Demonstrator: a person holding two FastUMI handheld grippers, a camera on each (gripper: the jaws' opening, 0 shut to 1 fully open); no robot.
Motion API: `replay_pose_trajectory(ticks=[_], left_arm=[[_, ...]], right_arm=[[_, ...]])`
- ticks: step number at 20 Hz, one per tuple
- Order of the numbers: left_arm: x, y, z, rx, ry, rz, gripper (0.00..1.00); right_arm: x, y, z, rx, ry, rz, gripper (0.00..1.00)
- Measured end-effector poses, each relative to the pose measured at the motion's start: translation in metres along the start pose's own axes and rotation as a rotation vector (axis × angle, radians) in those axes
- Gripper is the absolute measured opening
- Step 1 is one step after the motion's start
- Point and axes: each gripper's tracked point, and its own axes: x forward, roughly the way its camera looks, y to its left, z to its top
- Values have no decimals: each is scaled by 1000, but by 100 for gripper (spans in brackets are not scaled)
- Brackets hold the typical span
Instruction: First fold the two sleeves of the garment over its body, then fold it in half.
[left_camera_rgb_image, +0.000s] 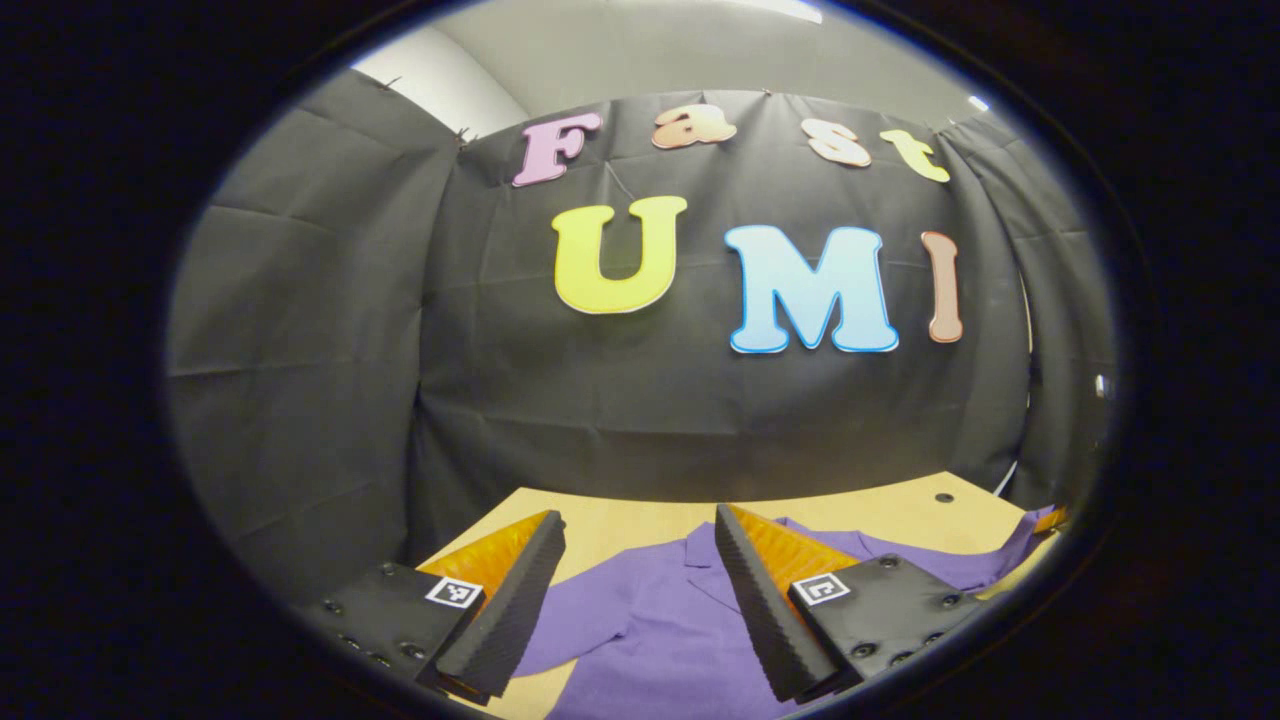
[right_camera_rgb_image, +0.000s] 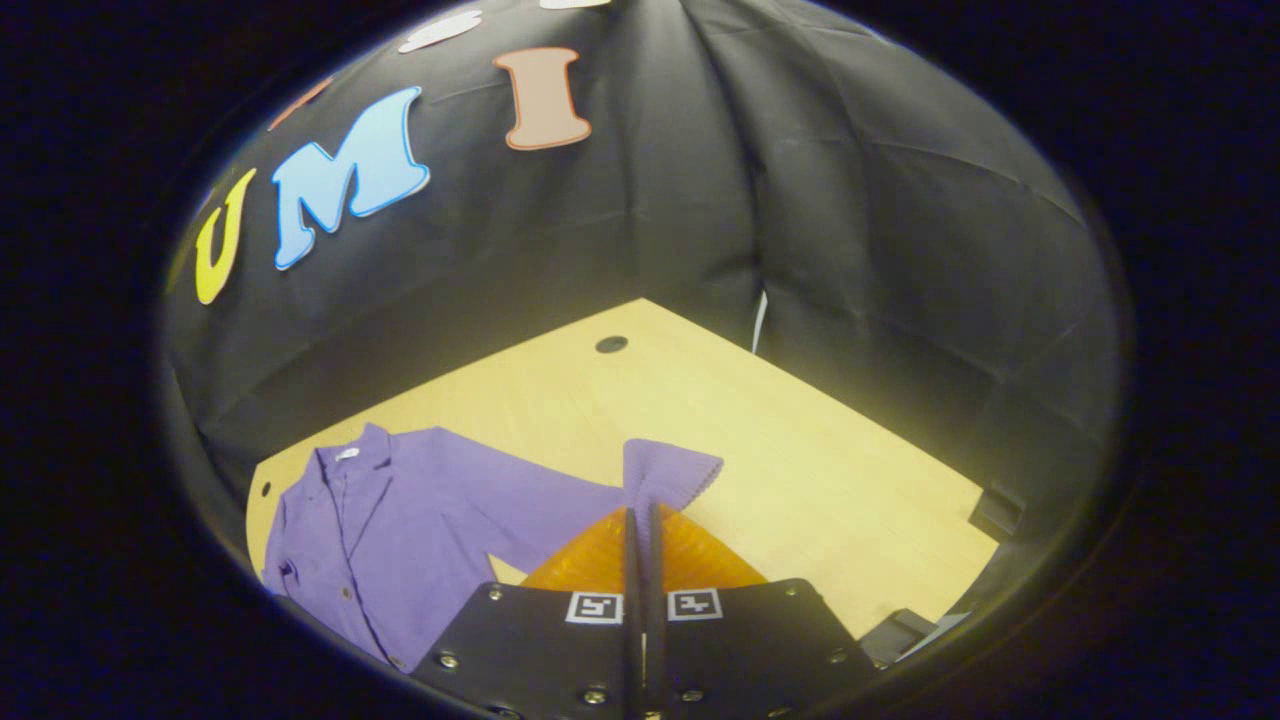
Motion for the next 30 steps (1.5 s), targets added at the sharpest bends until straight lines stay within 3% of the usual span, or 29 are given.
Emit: replay_pose_trajectory(ticks=[10,16,22,30], left_arm=[[-9,76,-29,-26,49,95,94],[-24,116,-38,-37,58,163,94],[-47,158,-47,-59,69,241,94],[-72,198,-67,-62,95,283,94]], right_arm=[[4,124,78,-97,-141,167,1],[2,212,100,-148,-177,304,1],[-1,314,80,-255,-165,443,2],[4,424,-4,-433,-68,561,2]])
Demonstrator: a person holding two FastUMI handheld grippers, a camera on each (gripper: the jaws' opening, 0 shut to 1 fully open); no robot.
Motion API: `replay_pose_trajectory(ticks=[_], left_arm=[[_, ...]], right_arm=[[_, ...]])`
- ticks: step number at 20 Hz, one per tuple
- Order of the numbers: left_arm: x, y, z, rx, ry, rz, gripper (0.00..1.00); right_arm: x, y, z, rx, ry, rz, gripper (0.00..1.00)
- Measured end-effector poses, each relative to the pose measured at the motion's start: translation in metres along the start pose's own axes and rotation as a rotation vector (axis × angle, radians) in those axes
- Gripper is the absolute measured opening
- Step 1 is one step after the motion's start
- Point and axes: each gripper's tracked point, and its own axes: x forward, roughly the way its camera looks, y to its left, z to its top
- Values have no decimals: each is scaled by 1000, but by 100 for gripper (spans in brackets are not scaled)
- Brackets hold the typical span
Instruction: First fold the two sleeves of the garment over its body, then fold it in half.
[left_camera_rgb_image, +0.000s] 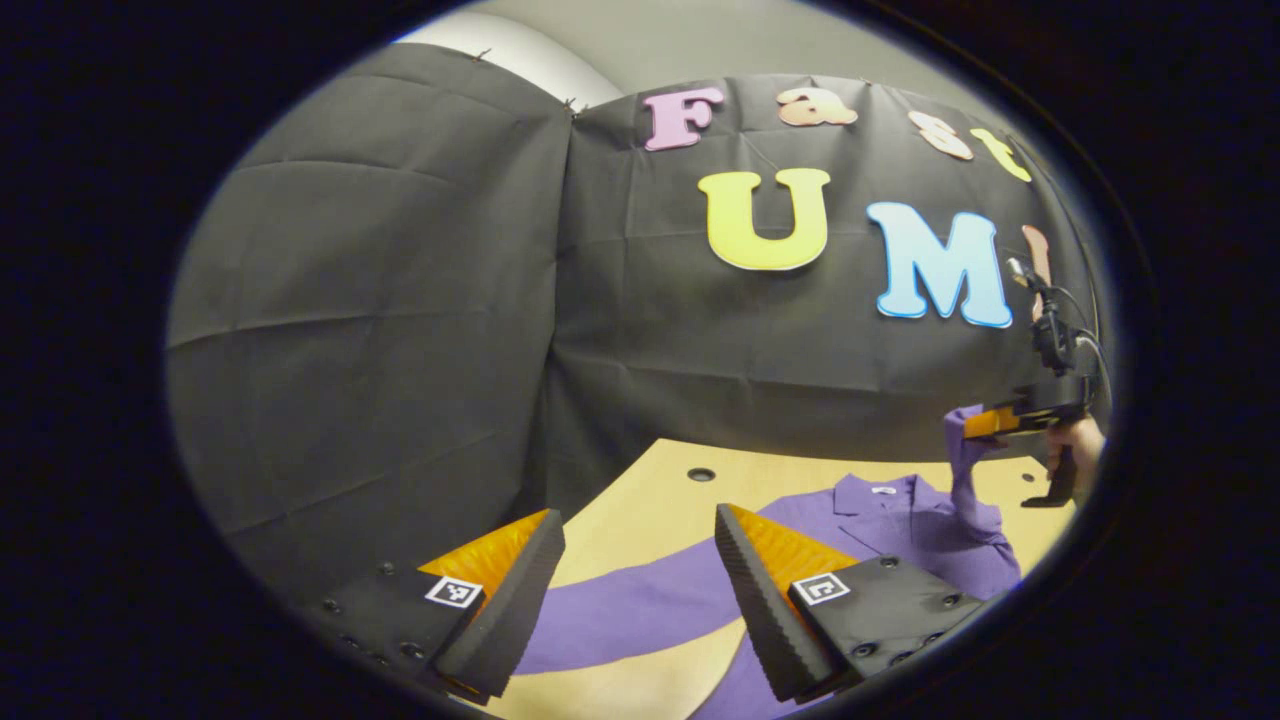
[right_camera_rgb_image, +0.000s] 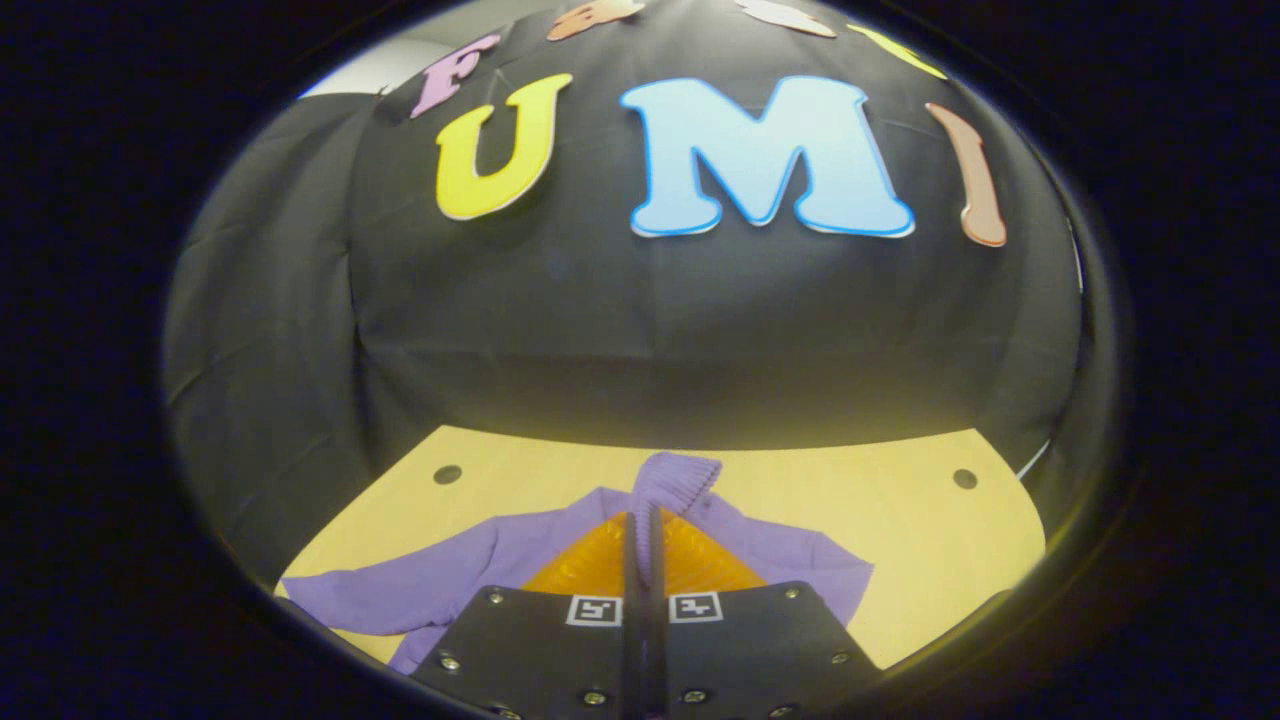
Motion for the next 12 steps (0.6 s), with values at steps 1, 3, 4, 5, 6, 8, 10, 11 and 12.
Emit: replay_pose_trajectory(ticks=[1,3,4,5,6,8,10,11,12], left_arm=[[-2,6,-2,-3,5,6,94],[-7,18,-7,-5,11,18,94],[-8,24,-10,-6,14,25,94],[-8,28,-11,-8,18,29,94],[-9,33,-12,-9,21,34,94],[-8,42,-17,-9,29,44,94],[-6,50,-26,-13,36,53,94],[-6,52,-28,-17,40,55,94],[-4,53,-31,-22,44,55,94]], right_arm=[[9,11,-12,-17,31,11,2],[25,28,-33,-45,79,27,2],[32,36,-41,-56,98,28,3],[37,43,-51,-63,121,32,3],[43,49,-59,-66,142,32,3],[50,58,-72,-69,176,28,3],[52,70,-80,-70,200,44,5],[54,74,-82,-76,202,53,8],[52,79,-82,-88,198,59,11]])
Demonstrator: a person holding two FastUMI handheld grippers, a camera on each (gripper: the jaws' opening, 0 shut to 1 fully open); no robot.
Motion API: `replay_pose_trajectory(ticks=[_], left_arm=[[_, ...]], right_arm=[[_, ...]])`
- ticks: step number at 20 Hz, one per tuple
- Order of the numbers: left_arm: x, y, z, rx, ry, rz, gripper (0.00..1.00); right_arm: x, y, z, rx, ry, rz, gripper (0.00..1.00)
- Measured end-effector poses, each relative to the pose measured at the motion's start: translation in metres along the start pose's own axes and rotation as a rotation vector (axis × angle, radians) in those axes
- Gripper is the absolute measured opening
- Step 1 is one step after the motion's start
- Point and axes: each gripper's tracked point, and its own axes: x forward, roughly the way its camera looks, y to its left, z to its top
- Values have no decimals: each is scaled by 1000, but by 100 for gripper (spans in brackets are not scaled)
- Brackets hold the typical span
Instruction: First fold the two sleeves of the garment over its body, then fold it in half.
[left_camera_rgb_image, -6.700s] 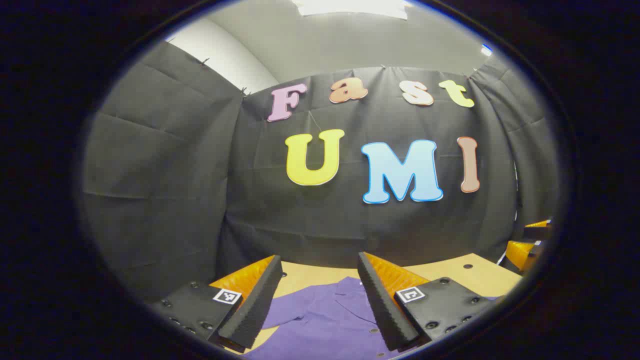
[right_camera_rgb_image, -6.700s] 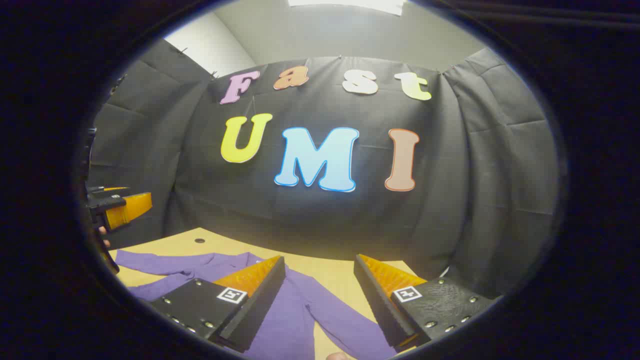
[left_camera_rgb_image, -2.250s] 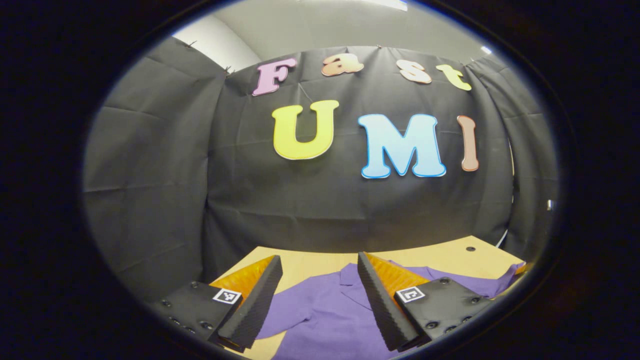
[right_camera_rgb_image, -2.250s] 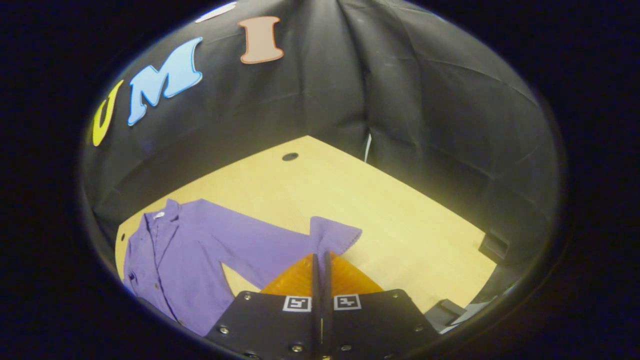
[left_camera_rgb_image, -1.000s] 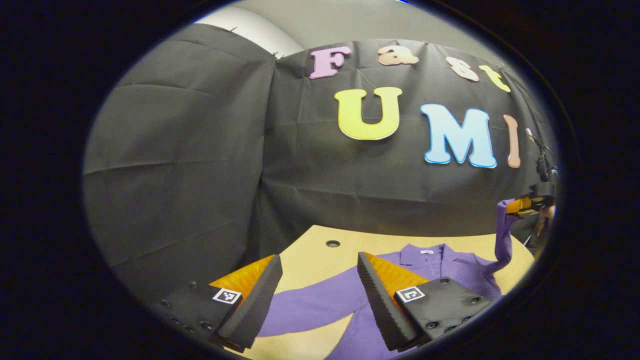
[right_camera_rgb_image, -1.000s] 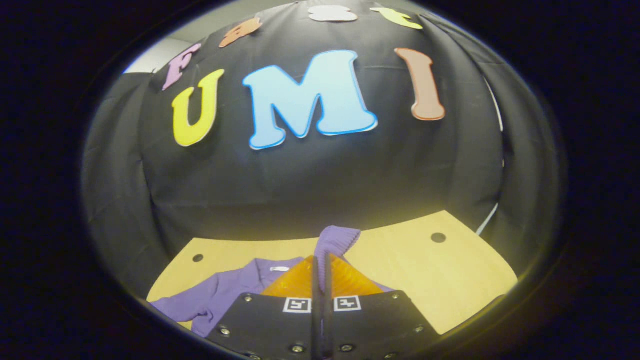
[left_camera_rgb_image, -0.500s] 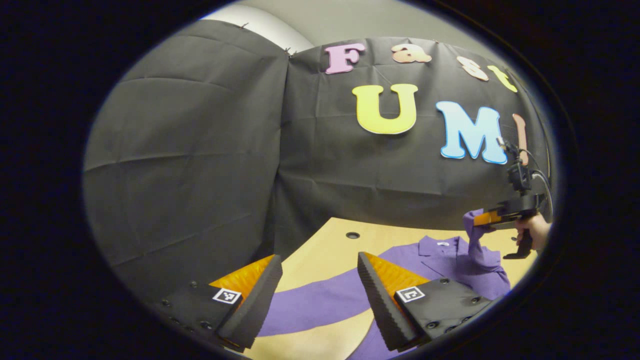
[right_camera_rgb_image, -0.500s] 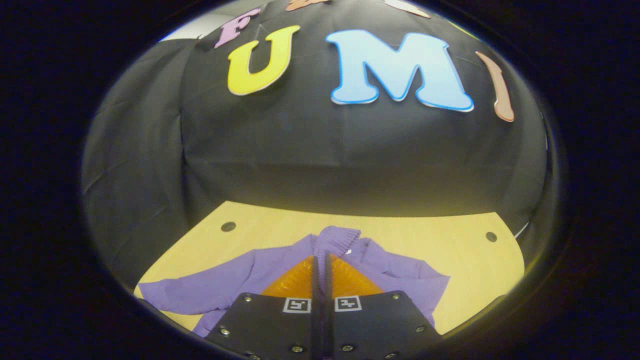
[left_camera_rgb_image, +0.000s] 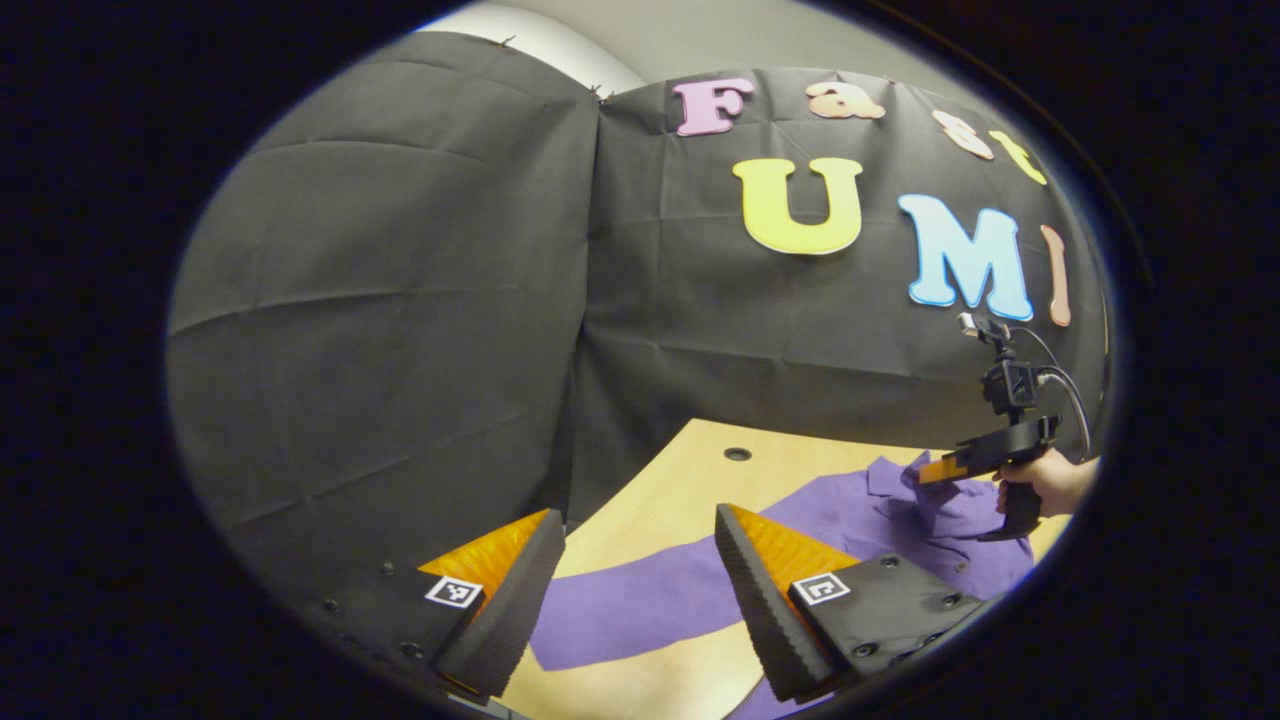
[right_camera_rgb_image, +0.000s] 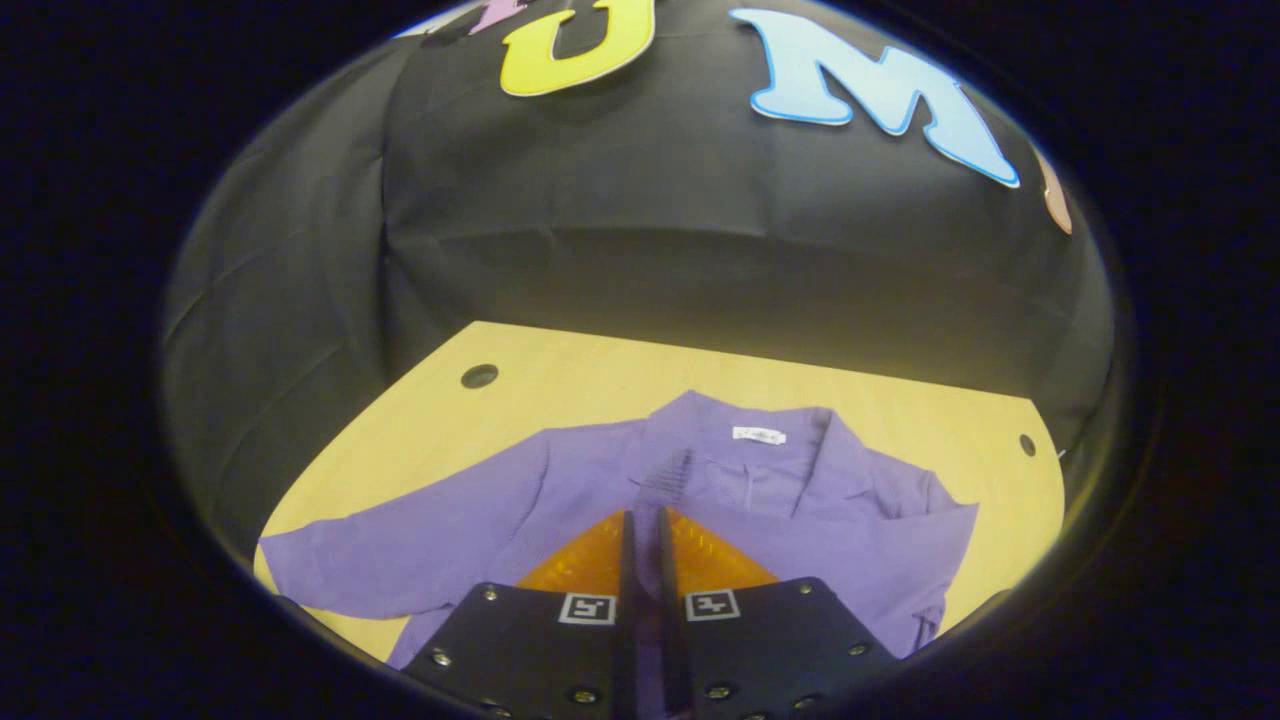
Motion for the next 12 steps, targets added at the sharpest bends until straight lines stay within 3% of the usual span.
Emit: replay_pose_trajectory(ticks=[1,3,6,12], left_arm=[[3,1,-3,-5,5,2,94],[10,1,-9,-19,15,2,94],[20,4,-20,-31,19,15,95],[40,19,-69,-70,112,96,94]], right_arm=[[-3,6,0,-12,-7,18,11],[-13,12,2,-48,-22,31,27],[-30,9,7,-106,-55,15,97],[-76,9,18,-119,-116,25,97]])
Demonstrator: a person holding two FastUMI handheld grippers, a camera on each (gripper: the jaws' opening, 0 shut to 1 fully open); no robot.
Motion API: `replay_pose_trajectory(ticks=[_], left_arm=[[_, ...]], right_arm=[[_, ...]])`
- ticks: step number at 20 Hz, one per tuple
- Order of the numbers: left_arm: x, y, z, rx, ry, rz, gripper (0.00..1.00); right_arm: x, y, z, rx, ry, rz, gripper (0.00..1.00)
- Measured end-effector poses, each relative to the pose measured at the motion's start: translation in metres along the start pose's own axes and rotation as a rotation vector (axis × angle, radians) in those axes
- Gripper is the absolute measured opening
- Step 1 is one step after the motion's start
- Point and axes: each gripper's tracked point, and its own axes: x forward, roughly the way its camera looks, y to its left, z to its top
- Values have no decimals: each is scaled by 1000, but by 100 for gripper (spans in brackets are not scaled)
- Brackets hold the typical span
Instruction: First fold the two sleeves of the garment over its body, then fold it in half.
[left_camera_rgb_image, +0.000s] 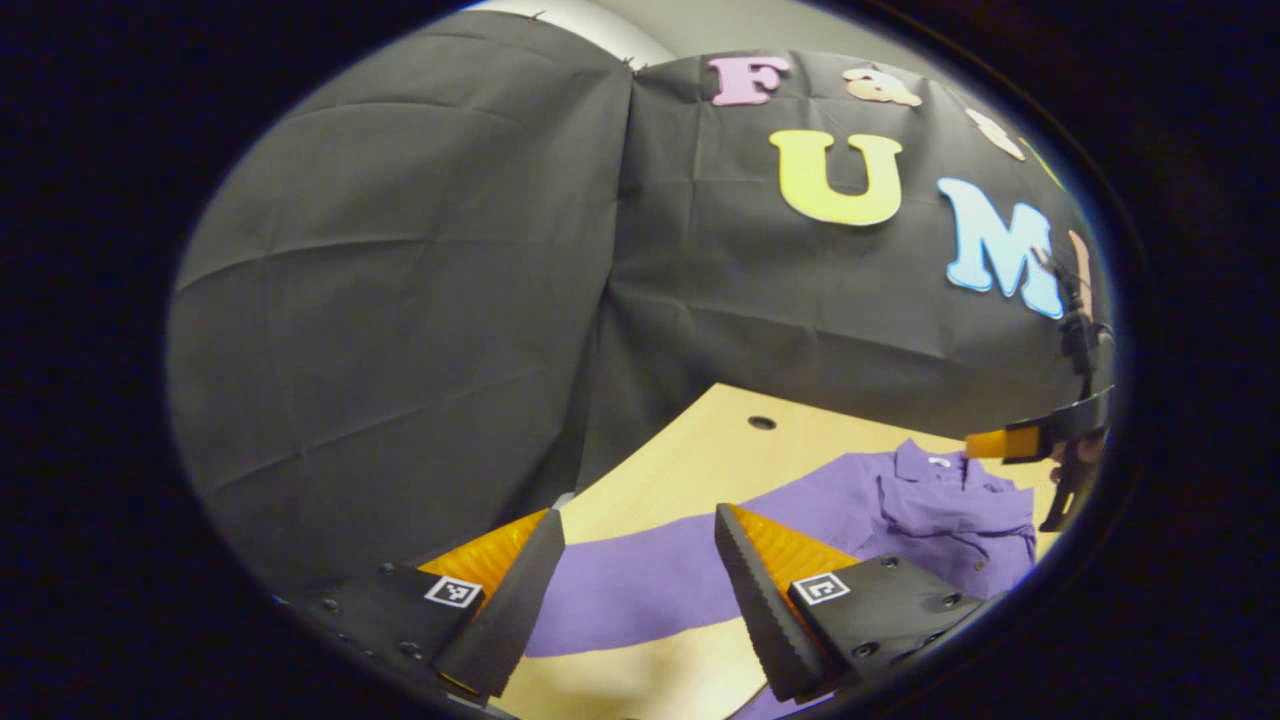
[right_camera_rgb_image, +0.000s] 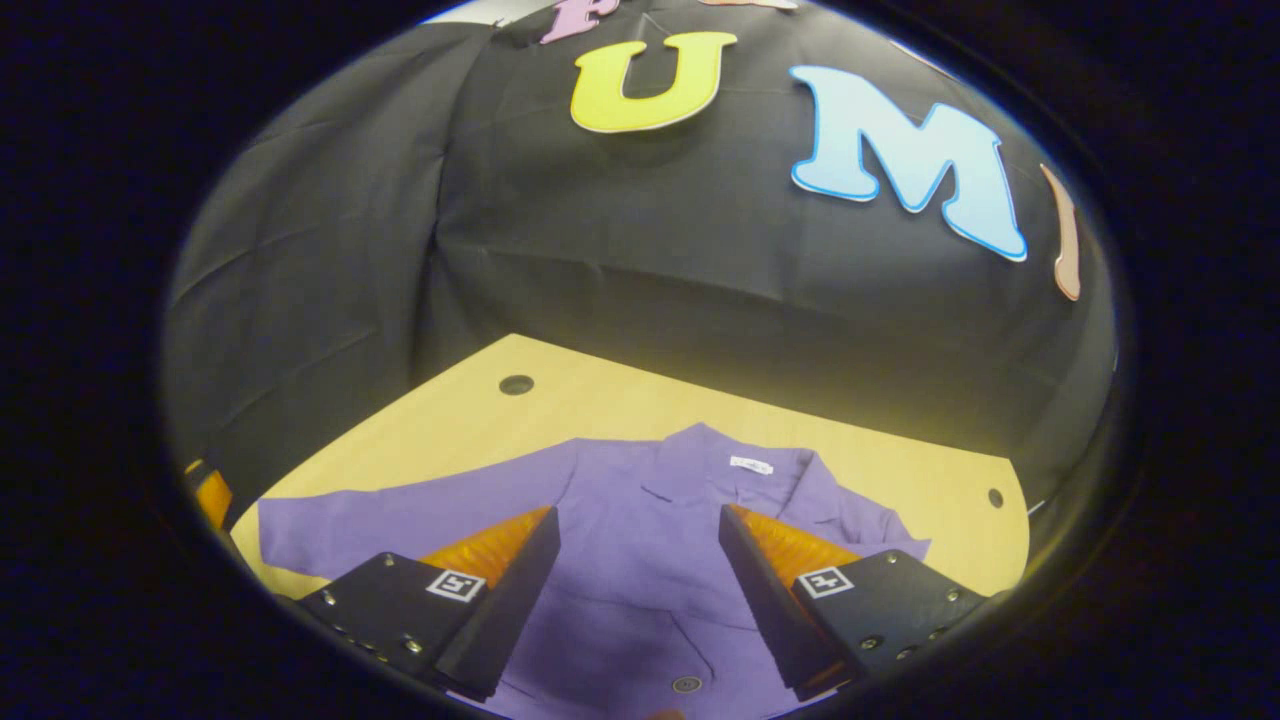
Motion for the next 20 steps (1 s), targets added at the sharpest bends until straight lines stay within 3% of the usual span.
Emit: replay_pose_trajectory(ticks=[11,14,17,20], left_arm=[[39,67,-107,-130,282,248,96],[46,73,-127,-157,349,255,98],[47,73,-127,-128,344,259,95],[47,68,-132,-65,364,260,98]], right_arm=[[-69,21,-12,73,-2,73,97],[-75,26,-18,92,16,91,97],[-77,27,-23,109,33,93,96],[-79,32,-24,128,43,101,97]])
